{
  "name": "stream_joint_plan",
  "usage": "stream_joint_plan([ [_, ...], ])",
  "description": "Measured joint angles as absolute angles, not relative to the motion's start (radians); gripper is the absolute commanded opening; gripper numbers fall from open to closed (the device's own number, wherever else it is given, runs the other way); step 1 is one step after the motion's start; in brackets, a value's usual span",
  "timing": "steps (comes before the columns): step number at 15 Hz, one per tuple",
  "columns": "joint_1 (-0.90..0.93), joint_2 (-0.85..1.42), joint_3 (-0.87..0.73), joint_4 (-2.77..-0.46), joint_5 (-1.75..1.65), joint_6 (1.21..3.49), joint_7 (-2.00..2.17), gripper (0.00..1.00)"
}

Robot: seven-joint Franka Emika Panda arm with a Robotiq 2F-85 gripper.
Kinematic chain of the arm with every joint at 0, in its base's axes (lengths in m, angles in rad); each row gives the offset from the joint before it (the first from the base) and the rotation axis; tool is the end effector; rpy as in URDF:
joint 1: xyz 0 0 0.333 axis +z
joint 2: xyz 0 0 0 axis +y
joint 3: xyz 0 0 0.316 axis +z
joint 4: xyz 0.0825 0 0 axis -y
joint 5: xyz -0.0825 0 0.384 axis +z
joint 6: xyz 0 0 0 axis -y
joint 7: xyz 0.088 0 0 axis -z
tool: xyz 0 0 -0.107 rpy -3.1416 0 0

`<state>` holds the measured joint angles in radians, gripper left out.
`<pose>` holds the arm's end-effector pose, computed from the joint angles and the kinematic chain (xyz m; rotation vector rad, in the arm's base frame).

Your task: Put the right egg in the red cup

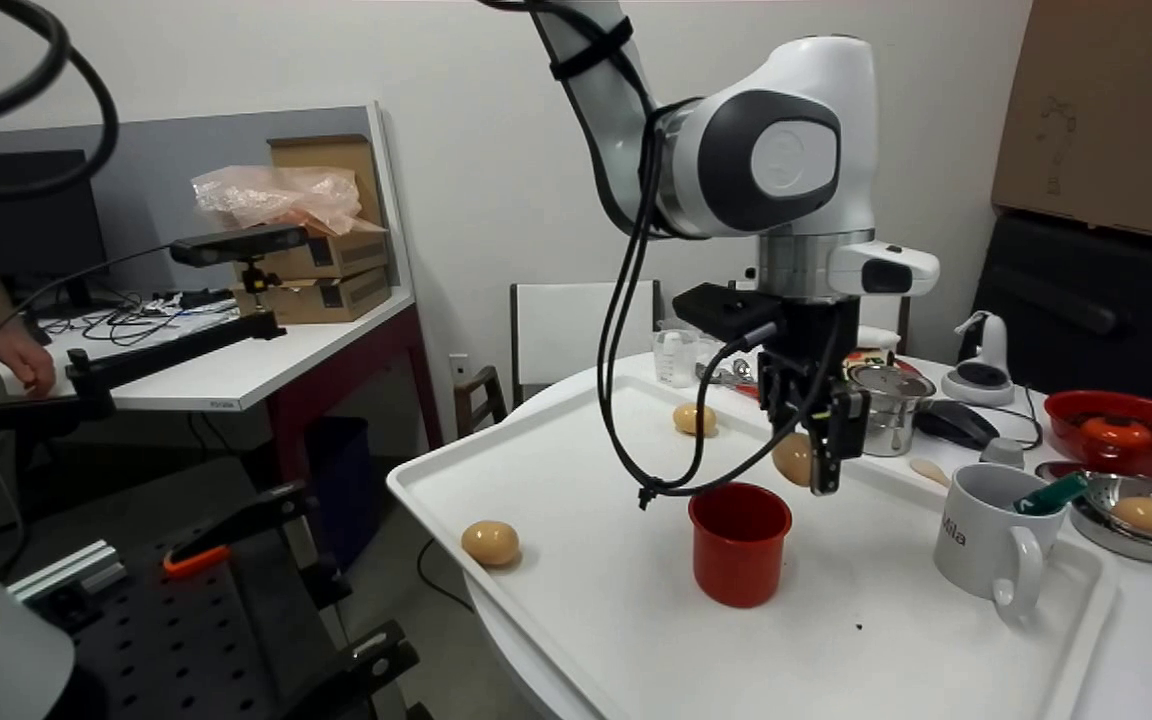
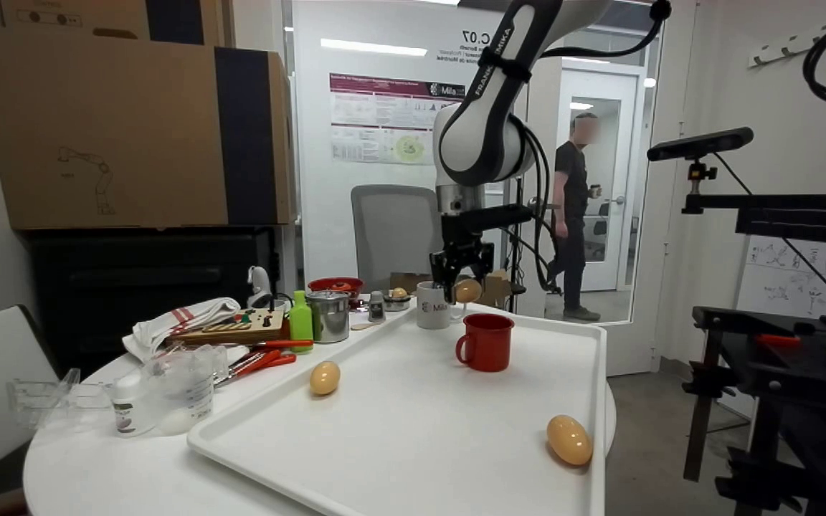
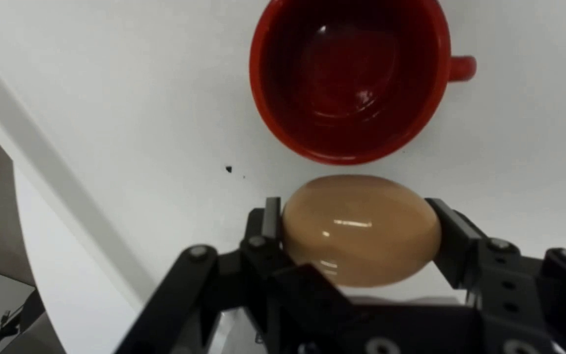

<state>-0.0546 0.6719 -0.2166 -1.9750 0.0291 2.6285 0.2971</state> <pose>0.5831 -0.1623 0.1304 2.9087 -0.8177 -0.0013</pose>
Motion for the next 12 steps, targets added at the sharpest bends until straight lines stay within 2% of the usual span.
stream_joint_plan([
  [3, -0.041, 0.644, -0.217, -2.022, 0.029, 2.629, 0.306, 0.7],
  [4, -0.04, 0.64, -0.217, -2.027, 0.029, 2.629, 0.308, 0.45],
  [12, -0.041, 0.643, -0.216, -2.031, 0.029, 2.622, 0.309, 0.45],
])
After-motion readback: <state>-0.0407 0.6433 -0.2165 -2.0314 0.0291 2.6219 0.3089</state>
